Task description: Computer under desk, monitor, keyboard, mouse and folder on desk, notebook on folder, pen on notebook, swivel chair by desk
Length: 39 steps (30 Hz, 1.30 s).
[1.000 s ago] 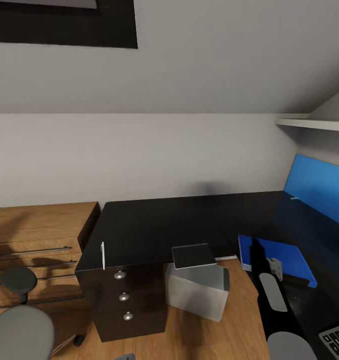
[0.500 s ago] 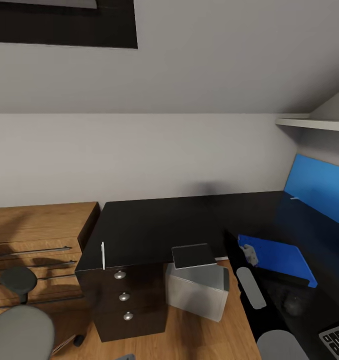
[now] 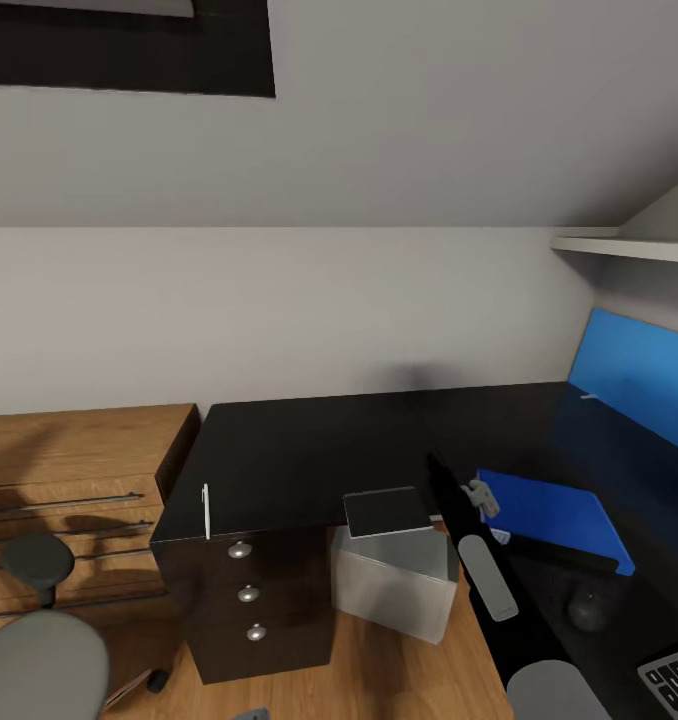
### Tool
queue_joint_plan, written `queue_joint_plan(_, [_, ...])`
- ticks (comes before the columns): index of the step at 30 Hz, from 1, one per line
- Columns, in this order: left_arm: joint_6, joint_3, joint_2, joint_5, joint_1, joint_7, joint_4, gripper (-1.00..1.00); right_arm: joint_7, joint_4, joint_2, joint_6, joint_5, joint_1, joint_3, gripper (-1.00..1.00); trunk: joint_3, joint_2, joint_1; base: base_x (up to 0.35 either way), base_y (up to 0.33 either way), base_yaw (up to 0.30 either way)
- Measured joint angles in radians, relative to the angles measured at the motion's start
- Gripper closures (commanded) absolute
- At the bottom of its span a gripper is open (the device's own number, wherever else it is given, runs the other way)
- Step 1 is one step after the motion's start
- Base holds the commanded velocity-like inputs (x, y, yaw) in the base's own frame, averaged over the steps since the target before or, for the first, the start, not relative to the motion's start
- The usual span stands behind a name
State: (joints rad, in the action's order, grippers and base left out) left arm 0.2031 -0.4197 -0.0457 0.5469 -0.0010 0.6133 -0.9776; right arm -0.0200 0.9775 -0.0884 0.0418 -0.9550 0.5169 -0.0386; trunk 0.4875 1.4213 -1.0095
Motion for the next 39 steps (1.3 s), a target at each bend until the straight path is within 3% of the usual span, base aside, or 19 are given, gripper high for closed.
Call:
queue_joint_plan(6, [-0.003,0.011,0.004,0.003,0.000,-0.001,0.052,-1.00,0.002,-0.005,-0.005,0.002,0.000,0.000,0.020,-1.00,0.000,0.000,0.000,0.000,0.000,0.000])
queue_joint_plan(12, [-0.121,0.016,0.003,0.003,0.000,-0.001,0.087,-1.00,0.002,-0.004,-0.006,0.002,0.001,0.000,0.031,-1.00,0.000,0.000,0.000,0.000,0.000,0.000])
queue_joint_plan(22, [-0.155,0.017,-0.001,0.008,0.000,0.000,0.116,-1.00,0.003,-0.002,-0.005,0.001,0.000,0.000,0.032,-1.00,0.000,0.000,0.000,0.000,0.000,0.000])
queue_joint_plan(27, [-0.220,0.017,-0.010,0.003,0.000,0.001,0.153,-1.00,0.001,-0.005,-0.009,0.001,-0.003,-0.002,0.035,-1.00,0.000,0.000,0.000,0.000,0.000,0.000])
queue_joint_plan(33, [-0.242,0.016,-0.012,-0.001,0.000,0.001,0.163,-1.00,-0.001,-0.007,-0.032,0.002,-0.002,-0.005,0.040,-1.00,0.000,0.000,0.000,0.000,0.000,0.000])
queue_joint_plan(39, [-0.244,0.016,-0.010,-0.001,0.000,0.000,0.164,-1.00,-0.002,-0.005,-0.038,0.003,-0.001,-0.010,0.042,-1.00,0.000,0.000,0.000,0.000,0.000,0.000])
